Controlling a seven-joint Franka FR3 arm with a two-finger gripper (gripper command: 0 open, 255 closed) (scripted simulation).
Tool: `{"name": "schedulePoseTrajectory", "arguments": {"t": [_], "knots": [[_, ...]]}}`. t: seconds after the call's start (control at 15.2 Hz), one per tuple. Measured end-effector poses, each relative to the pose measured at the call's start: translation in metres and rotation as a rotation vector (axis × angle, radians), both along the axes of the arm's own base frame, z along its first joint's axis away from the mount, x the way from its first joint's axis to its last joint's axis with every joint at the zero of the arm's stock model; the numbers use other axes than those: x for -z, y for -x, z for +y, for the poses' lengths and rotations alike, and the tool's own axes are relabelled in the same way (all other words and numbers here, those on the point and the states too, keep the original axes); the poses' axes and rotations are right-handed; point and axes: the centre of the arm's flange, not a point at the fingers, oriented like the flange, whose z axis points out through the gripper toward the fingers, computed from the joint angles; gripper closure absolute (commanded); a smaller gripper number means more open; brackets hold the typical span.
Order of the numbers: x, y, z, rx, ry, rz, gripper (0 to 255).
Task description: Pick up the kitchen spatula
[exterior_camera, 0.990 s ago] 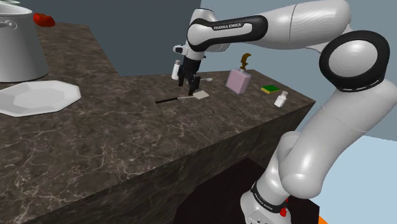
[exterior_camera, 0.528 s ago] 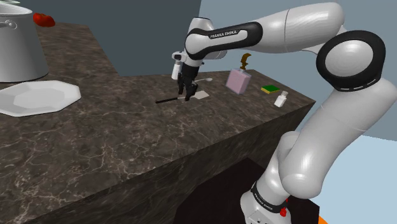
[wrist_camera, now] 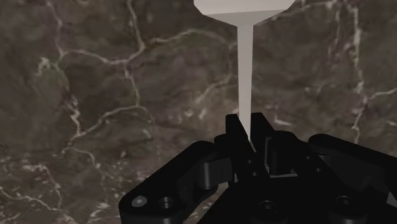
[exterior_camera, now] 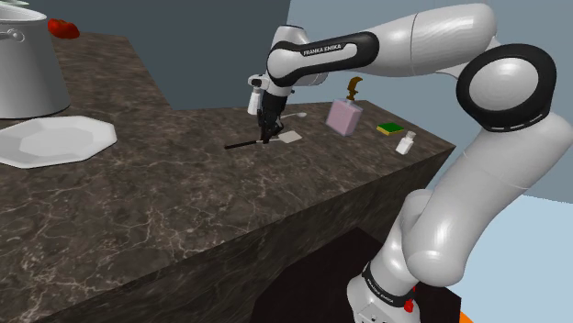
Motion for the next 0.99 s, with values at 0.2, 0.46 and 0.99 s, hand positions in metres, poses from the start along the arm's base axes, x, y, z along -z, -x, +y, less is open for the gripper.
{"name": "schedulePoseTrajectory", "arguments": {"t": [0.2,0.46,0.99], "knots": [[-0.006,-0.001,0.0,0.0,0.0,0.0,255],[-0.027,-0.001,0.001,0.0,0.0,0.0,255],[-0.068,0.0,0.0,0.0,0.0,-0.001,255]]}}
